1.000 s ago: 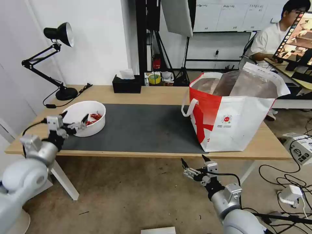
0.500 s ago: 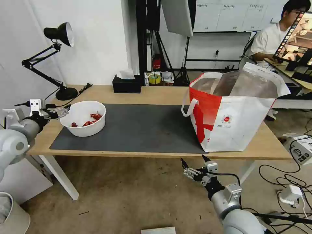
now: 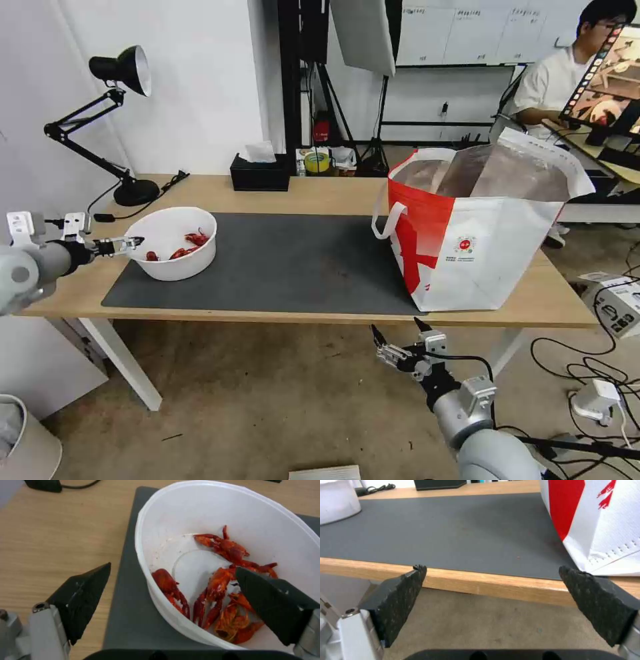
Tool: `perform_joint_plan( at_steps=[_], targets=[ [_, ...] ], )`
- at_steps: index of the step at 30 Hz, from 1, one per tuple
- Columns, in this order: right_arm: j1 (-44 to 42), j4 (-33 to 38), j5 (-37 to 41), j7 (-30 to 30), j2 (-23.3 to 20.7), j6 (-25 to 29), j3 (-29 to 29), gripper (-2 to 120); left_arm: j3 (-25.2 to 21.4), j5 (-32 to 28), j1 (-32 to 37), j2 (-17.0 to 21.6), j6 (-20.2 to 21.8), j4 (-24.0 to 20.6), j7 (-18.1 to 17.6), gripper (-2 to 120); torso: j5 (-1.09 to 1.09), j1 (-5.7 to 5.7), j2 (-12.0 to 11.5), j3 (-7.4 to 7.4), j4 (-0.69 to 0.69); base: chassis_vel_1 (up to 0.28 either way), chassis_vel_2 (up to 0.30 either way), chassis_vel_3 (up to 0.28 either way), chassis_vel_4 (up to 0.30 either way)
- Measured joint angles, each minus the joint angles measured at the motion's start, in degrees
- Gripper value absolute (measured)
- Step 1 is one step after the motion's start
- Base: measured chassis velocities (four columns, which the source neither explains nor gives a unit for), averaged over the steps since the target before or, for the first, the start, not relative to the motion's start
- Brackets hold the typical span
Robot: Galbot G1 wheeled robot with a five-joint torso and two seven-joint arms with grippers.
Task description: Pick up the trash from the table and place it into the takeout bag.
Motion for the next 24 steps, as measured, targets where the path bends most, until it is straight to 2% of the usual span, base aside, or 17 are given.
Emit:
perform_joint_plan(
  at_steps=[3,5,9,18,24],
  targets=[
    [0.0,0.0,0.0,0.0,0.0,0.0,0.0,100,0.8,-0.9,-1.0,-0.1,0.9,0.4,-0.7,100,0.00,0.00,0.0,0.00,0.00,0.000,0.000,0.000,0.000],
    [0.0,0.0,0.0,0.0,0.0,0.0,0.0,100,3.3,-3.1,-4.1,-0.8,3.1,1.9,-3.1,100,0.00,0.00,0.0,0.00,-0.01,0.000,0.000,0.000,0.000],
    [0.0,0.0,0.0,0.0,0.0,0.0,0.0,100,6.1,-5.1,-7.3,-1.8,4.1,3.9,-5.4,100,0.00,0.00,0.0,0.00,0.00,0.000,0.000,0.000,0.000],
    [0.0,0.0,0.0,0.0,0.0,0.0,0.0,100,9.3,-6.4,-11.0,-3.3,4.2,6.8,-7.2,100,0.00,0.00,0.0,0.00,0.00,0.000,0.000,0.000,0.000],
    [0.0,0.0,0.0,0.0,0.0,0.0,0.0,100,11.4,-6.8,-13.4,-4.7,4.1,9.4,-9.6,100,0.00,0.00,0.0,0.00,-0.01,0.000,0.000,0.000,0.000]
  ],
)
